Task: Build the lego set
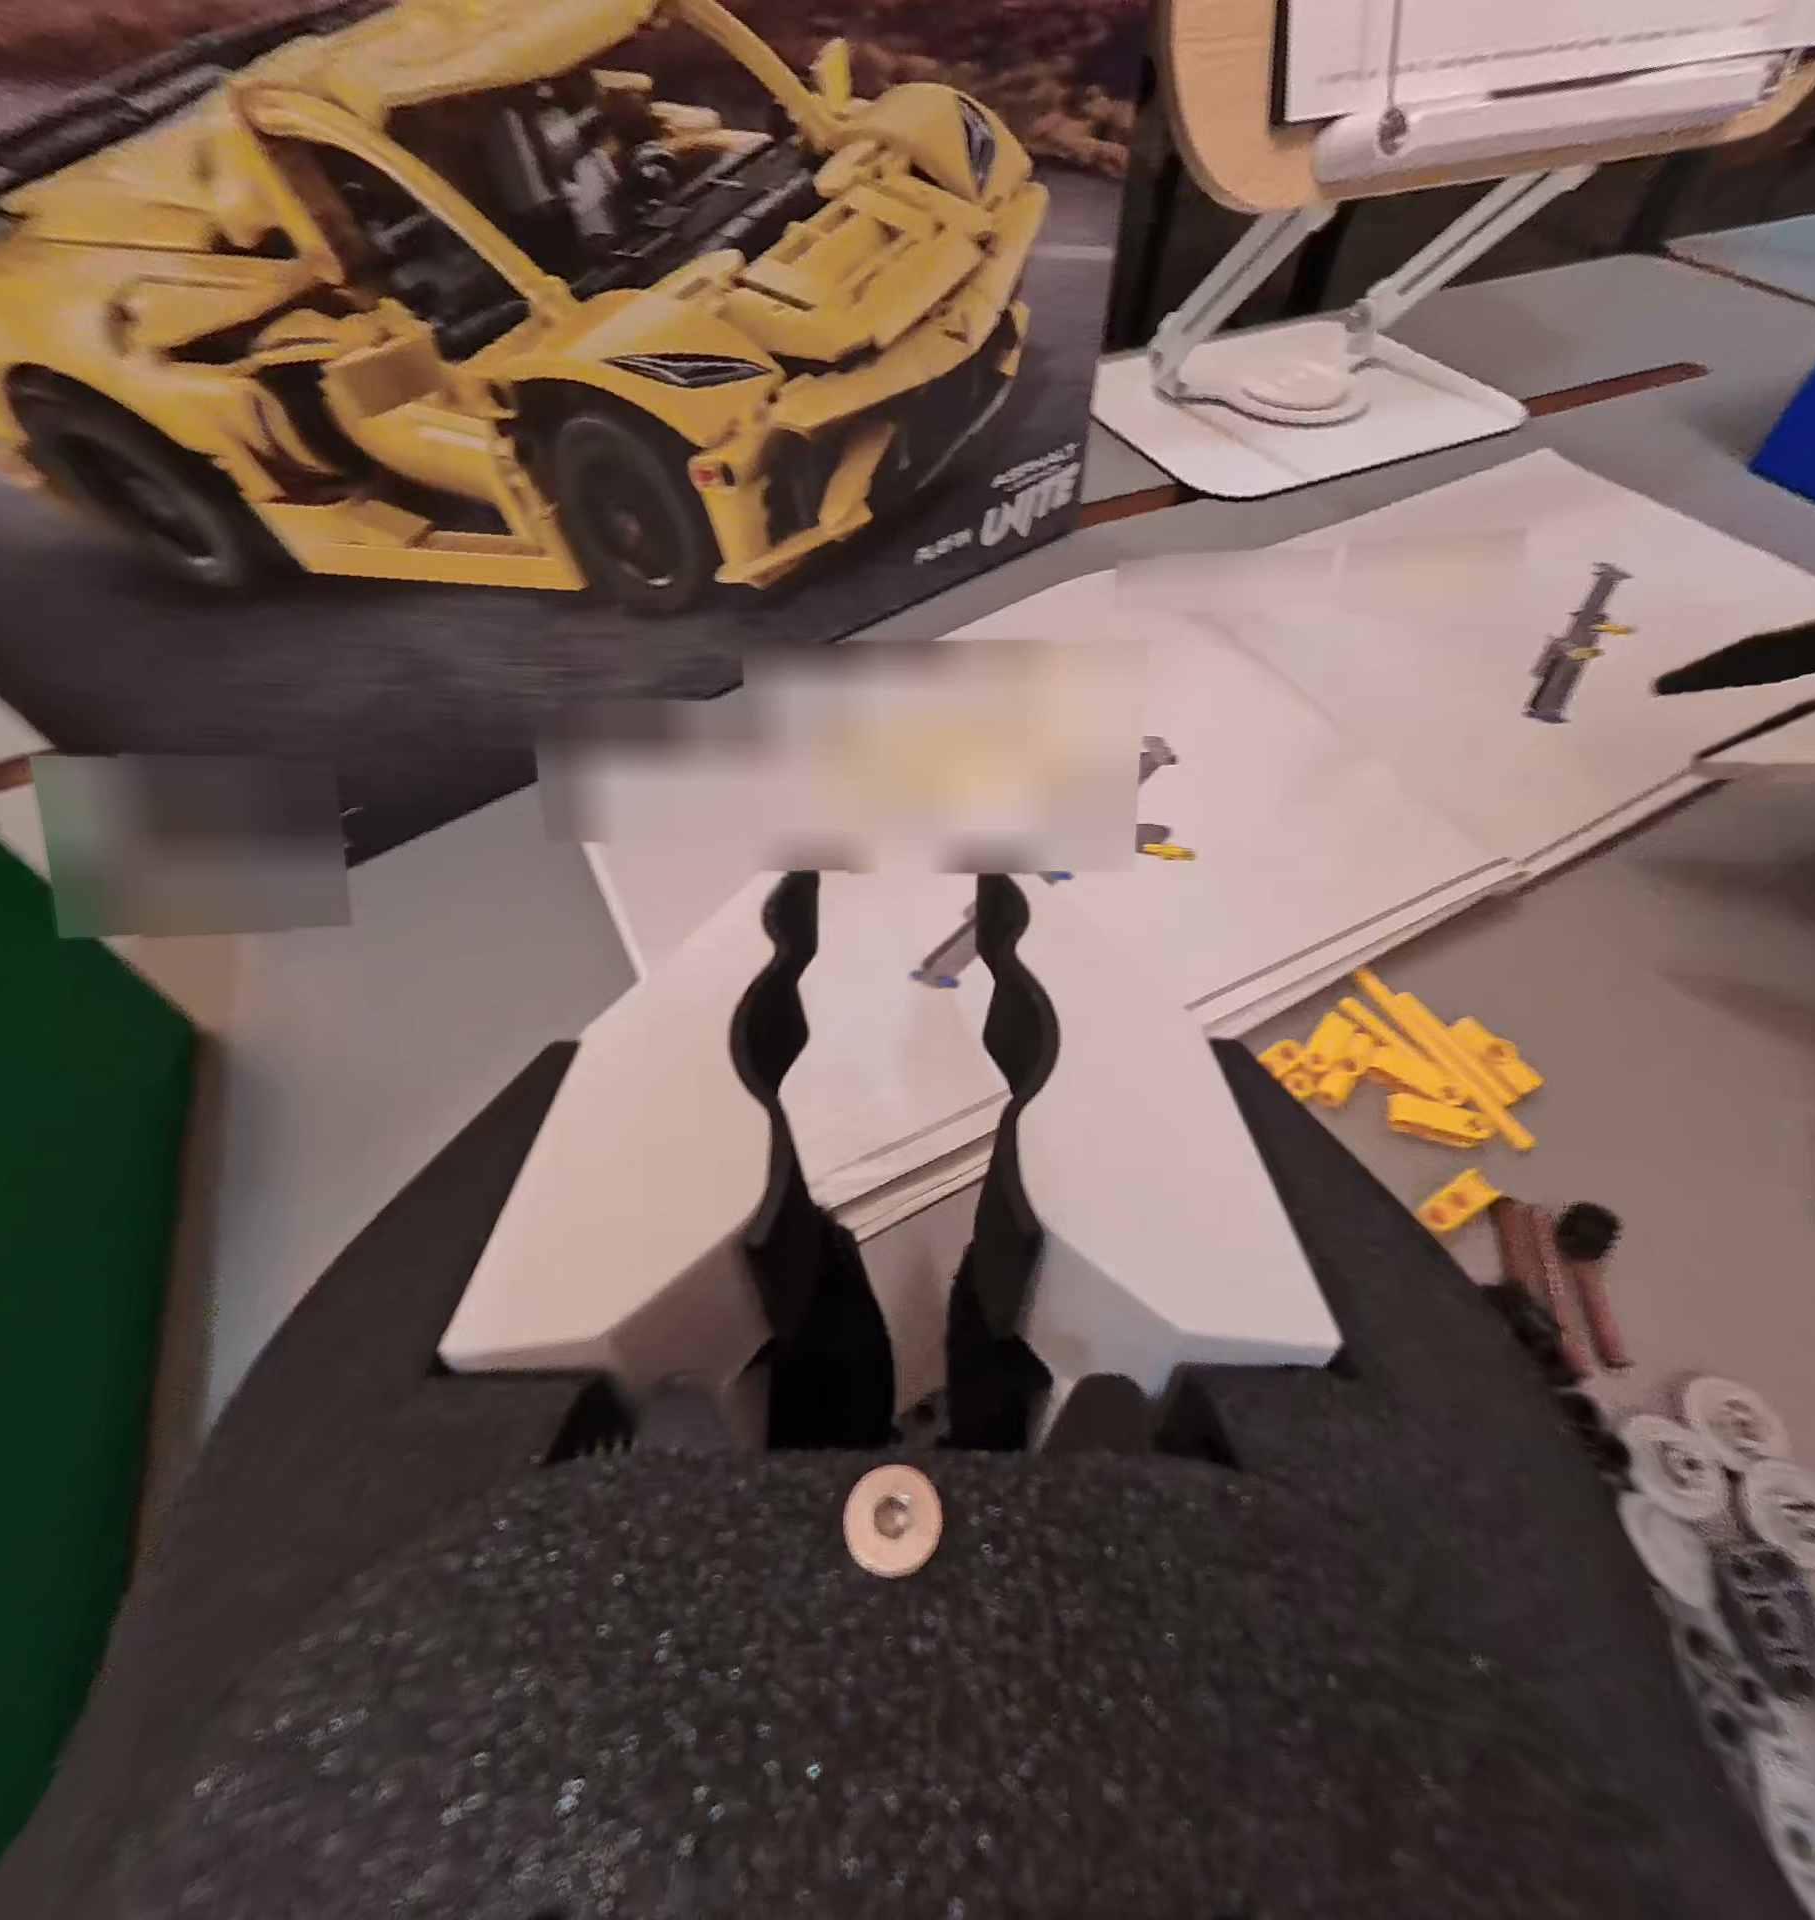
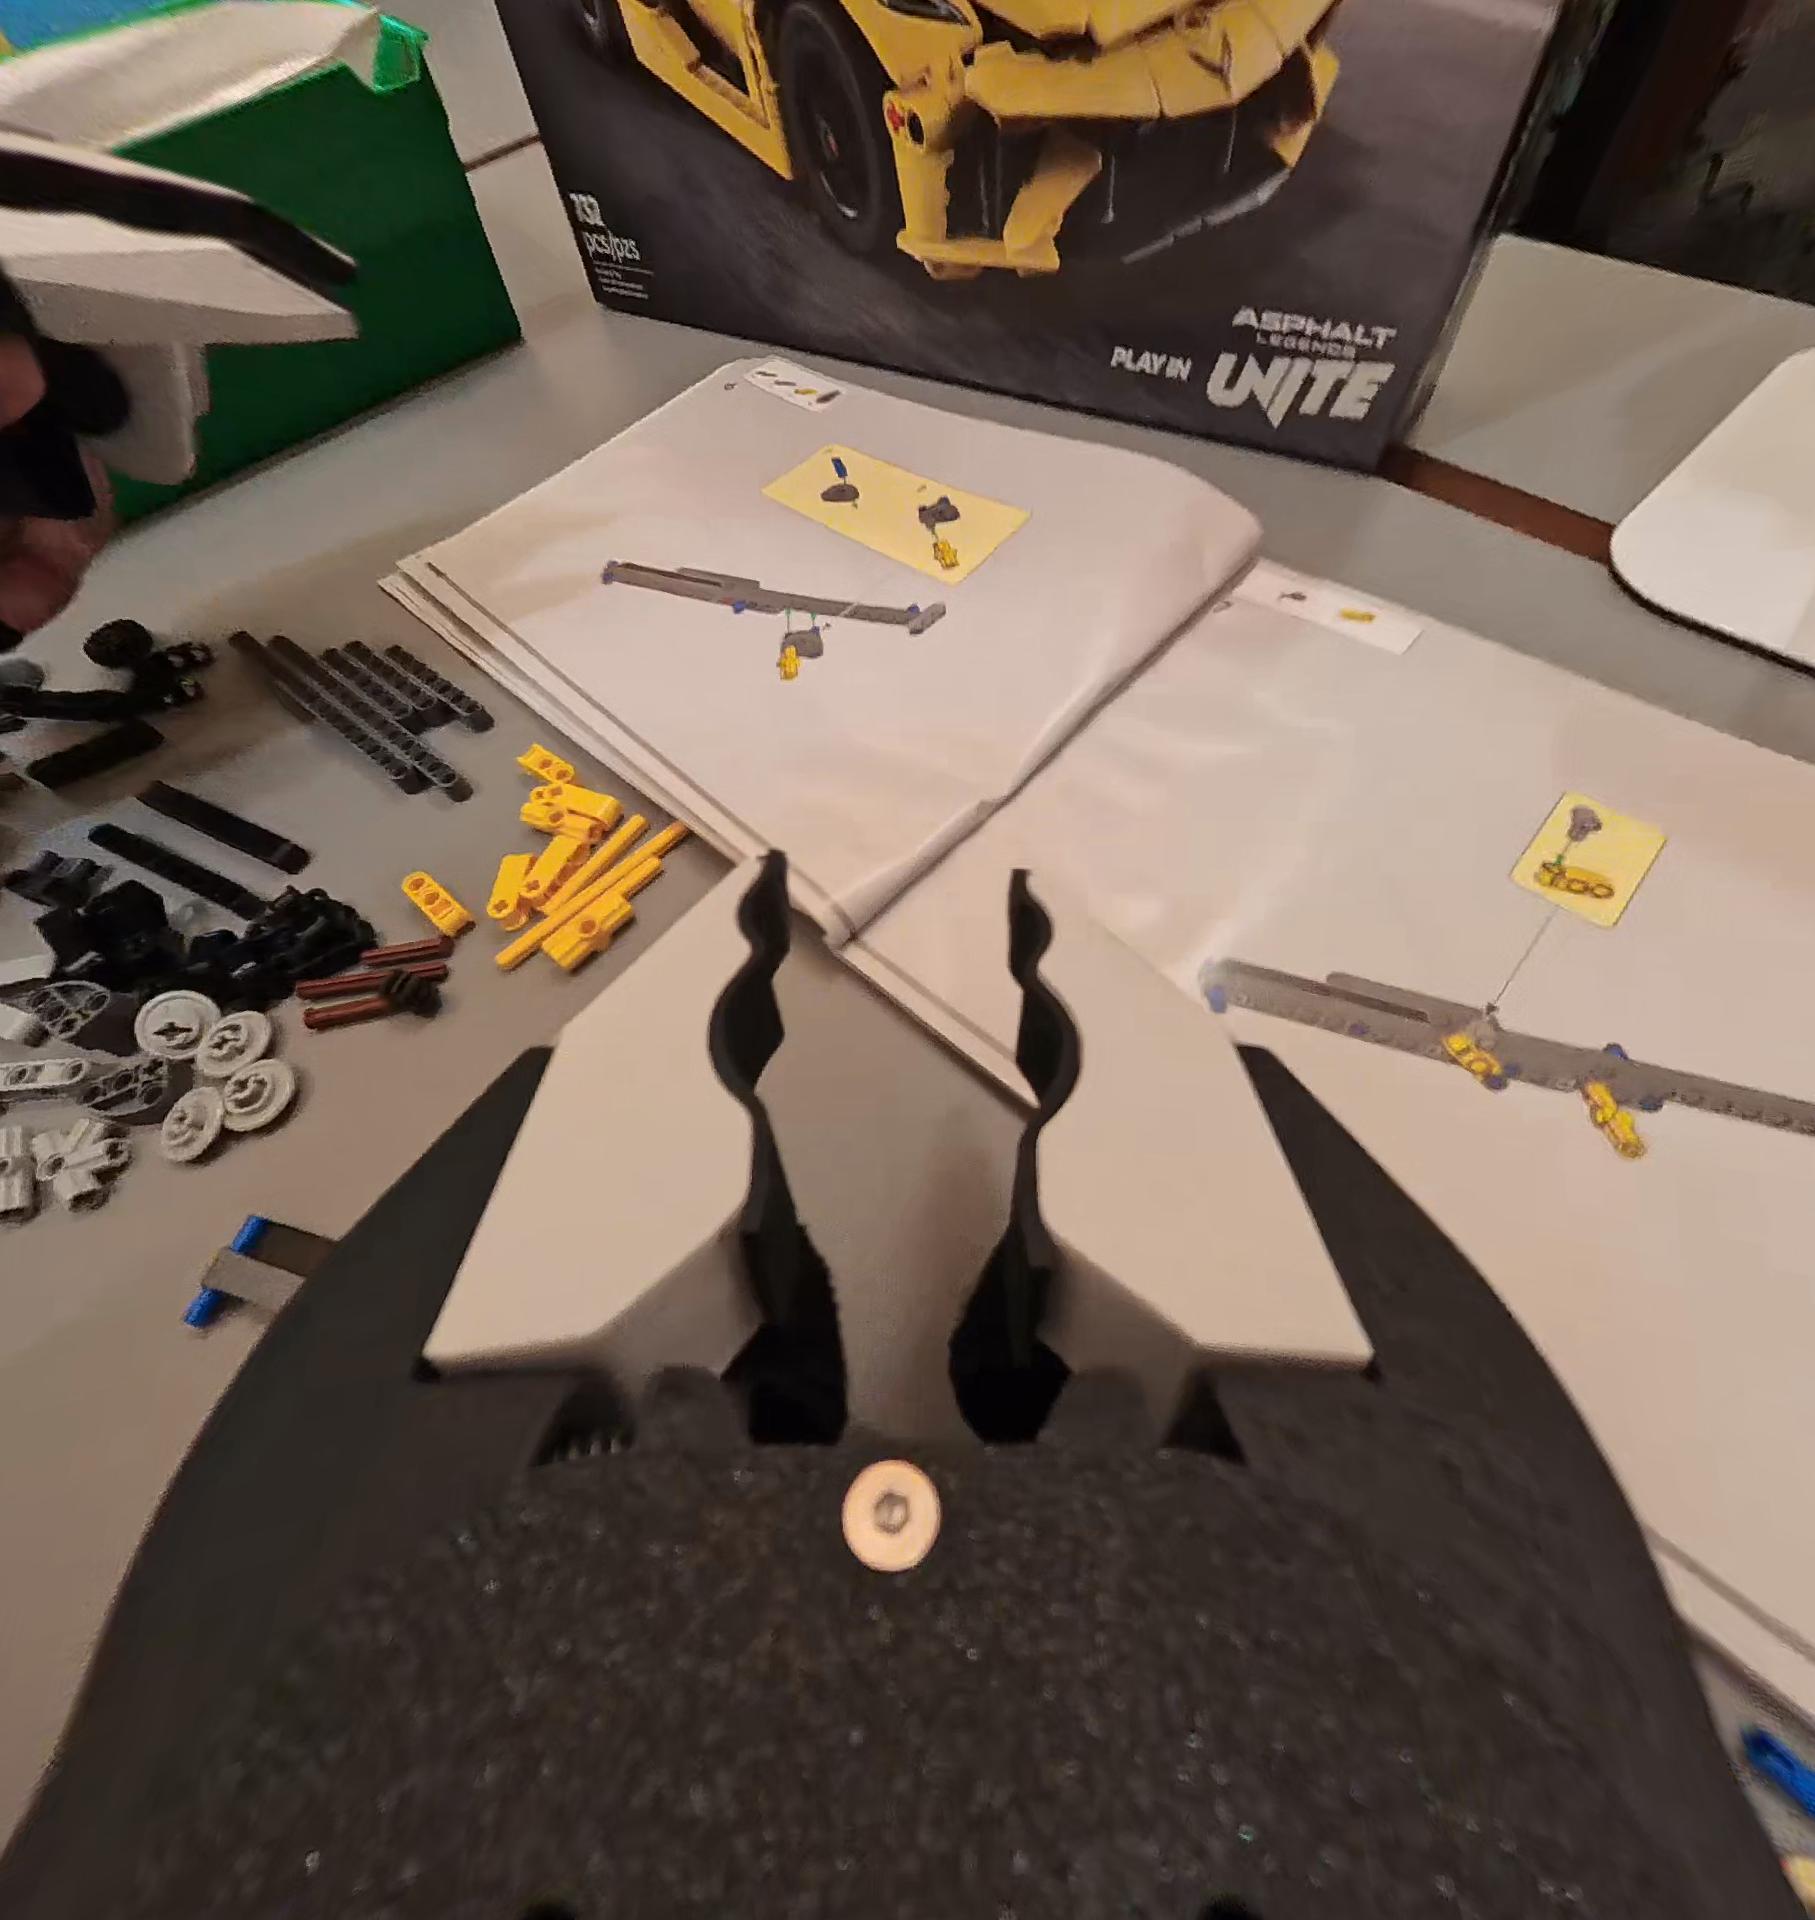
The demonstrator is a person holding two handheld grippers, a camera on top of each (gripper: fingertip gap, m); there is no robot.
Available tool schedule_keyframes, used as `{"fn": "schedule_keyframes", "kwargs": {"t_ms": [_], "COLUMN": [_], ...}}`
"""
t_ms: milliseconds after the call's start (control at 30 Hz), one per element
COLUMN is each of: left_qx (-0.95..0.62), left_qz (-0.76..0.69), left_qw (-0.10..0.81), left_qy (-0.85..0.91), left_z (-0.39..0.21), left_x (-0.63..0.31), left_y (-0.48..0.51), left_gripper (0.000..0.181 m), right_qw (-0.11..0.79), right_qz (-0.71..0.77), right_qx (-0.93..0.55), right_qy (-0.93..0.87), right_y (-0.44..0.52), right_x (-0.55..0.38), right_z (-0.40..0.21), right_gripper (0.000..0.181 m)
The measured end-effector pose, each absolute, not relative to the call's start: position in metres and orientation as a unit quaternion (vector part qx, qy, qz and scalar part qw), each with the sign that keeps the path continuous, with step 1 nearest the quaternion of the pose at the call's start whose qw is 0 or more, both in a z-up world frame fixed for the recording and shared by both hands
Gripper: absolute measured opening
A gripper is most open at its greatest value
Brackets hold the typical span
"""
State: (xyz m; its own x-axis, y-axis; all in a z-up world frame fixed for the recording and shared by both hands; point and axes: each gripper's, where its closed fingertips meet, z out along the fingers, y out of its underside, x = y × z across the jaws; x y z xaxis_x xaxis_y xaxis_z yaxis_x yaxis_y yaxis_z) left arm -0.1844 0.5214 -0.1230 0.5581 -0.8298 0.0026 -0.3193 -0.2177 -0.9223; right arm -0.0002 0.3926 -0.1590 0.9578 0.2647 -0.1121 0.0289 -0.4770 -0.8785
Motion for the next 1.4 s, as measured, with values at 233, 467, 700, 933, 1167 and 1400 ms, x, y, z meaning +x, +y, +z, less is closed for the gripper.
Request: {"fn": "schedule_keyframes", "kwargs": {"t_ms": [233, 467, 700, 933, 1167, 1400], "left_qx": [-0.766, -0.797, -0.797, -0.796, -0.778, -0.765], "left_qz": [-0.264, -0.254, -0.220, -0.228, -0.211, -0.245], "left_qw": [0.454, 0.443, 0.452, 0.453, 0.475, 0.473], "left_qy": [0.371, 0.321, 0.335, 0.329, 0.352, 0.361], "left_z": [-0.144, -0.152, -0.154, -0.152, -0.143, -0.127], "left_x": [-0.206, -0.225, -0.228, -0.229, -0.223, -0.203], "left_y": [0.540, 0.556, 0.559, 0.561, 0.553, 0.531], "left_gripper": [0.024, 0.023, 0.021, 0.021, 0.019, 0.019], "right_qw": [0.516, 0.517, 0.508, 0.510, 0.549, 0.513], "right_qz": [0.158, 0.132, 0.141, 0.140, -0.029, -0.065], "right_qx": [-0.841, -0.844, -0.848, -0.846, -0.835, -0.847], "right_qy": [-0.040, -0.051, -0.052, -0.065, -0.011, 0.127], "right_y": [0.399, 0.399, 0.399, 0.397, 0.364, 0.246], "right_x": [0.007, 0.012, 0.009, 0.004, 0.099, 0.163], "right_z": [-0.152, -0.156, -0.161, -0.158, -0.117, -0.117], "right_gripper": [0.035, 0.026, 0.024, 0.023, 0.029, 0.035]}}
